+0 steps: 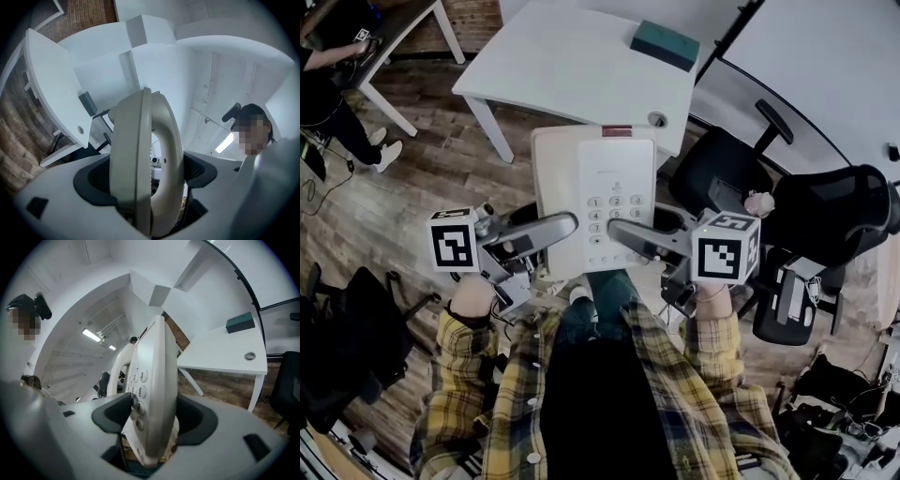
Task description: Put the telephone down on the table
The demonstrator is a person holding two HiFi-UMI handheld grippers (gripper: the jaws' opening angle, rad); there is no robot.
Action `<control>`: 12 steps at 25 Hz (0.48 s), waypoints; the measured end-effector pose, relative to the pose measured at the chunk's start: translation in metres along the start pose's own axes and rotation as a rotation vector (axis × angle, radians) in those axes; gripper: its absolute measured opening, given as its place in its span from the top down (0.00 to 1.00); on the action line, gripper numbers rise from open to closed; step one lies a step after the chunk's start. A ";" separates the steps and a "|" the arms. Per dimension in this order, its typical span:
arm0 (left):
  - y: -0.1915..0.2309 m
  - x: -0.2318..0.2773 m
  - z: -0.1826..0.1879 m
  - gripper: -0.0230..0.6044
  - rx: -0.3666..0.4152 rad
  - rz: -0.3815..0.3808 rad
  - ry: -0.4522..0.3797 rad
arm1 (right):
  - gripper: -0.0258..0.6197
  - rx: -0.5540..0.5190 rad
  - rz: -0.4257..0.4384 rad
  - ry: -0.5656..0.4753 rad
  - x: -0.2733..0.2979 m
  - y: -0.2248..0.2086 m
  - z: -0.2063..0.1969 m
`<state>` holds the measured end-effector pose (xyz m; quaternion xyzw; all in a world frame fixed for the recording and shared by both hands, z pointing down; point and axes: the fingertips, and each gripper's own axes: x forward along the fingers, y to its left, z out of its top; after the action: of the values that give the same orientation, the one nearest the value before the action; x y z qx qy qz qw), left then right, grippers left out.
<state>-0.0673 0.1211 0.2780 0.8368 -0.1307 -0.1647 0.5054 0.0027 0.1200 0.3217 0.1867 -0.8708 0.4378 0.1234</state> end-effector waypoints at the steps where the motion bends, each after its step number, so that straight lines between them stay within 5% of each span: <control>1: 0.005 0.003 0.004 0.32 -0.001 0.003 -0.002 | 0.53 0.002 0.002 0.003 0.002 -0.005 0.004; 12: 0.071 0.052 0.083 0.32 -0.033 0.040 -0.021 | 0.53 0.026 0.023 0.032 0.025 -0.083 0.084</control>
<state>-0.0579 0.0022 0.2973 0.8240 -0.1498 -0.1655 0.5208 0.0118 0.0011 0.3416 0.1710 -0.8651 0.4533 0.1300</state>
